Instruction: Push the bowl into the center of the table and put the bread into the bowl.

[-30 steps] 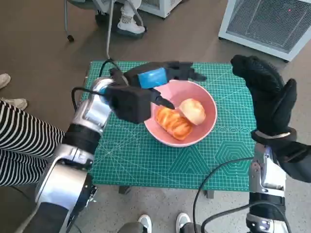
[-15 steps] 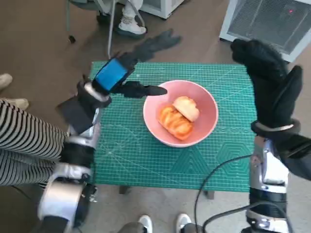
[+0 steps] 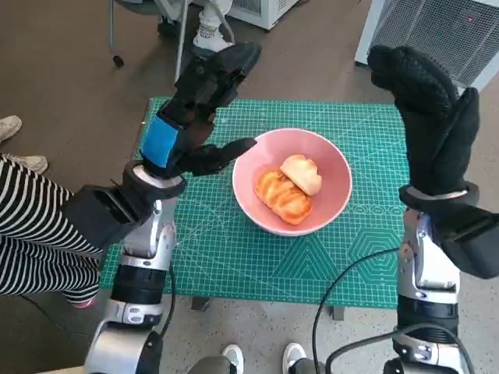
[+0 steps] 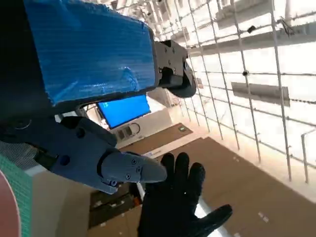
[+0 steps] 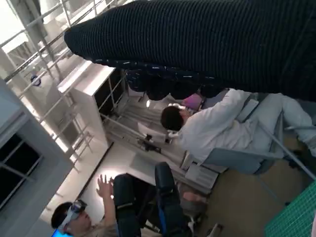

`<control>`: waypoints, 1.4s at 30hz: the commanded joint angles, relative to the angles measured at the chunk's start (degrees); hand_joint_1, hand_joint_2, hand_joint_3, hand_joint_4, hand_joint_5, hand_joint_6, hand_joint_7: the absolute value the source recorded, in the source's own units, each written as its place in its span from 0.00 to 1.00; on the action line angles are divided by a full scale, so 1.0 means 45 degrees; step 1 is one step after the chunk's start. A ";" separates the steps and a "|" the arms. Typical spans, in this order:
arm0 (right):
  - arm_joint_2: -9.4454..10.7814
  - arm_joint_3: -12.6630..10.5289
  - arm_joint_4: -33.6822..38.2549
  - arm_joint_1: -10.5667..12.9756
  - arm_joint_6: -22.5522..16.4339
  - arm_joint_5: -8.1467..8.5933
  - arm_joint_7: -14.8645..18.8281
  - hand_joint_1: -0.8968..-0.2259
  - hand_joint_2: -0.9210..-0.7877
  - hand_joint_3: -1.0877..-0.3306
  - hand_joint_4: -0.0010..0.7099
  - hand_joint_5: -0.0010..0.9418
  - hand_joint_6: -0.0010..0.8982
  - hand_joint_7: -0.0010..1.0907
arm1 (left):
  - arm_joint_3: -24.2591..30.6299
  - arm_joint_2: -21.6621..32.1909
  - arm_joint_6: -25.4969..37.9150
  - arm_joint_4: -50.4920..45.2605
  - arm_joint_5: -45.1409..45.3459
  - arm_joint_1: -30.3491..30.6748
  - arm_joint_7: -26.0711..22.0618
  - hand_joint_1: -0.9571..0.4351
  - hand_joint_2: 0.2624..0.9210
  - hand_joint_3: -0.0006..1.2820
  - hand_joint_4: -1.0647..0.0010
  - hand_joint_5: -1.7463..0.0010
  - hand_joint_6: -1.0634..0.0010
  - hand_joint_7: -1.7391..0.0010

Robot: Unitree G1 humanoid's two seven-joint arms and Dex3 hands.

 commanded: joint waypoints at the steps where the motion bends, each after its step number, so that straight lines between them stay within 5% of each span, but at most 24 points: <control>1: -0.0115 0.0088 -0.0150 0.0058 0.0355 -0.0312 -0.0211 0.26 0.00 0.47 0.22 0.01 0.02 0.54 | 0.0156 -0.0068 0.0022 -0.0076 -0.0027 0.0100 0.0046 0.29 1.00 0.28 0.81 0.97 1.00 0.65; 42: 0.0254 0.0250 -0.0252 0.0616 0.0494 -0.0164 -0.0064 0.27 0.00 0.46 0.22 0.00 0.01 0.53 | 0.0315 -0.0203 0.0369 -0.0262 -0.0316 0.0454 -0.0486 0.27 1.00 0.28 0.85 0.97 1.00 0.63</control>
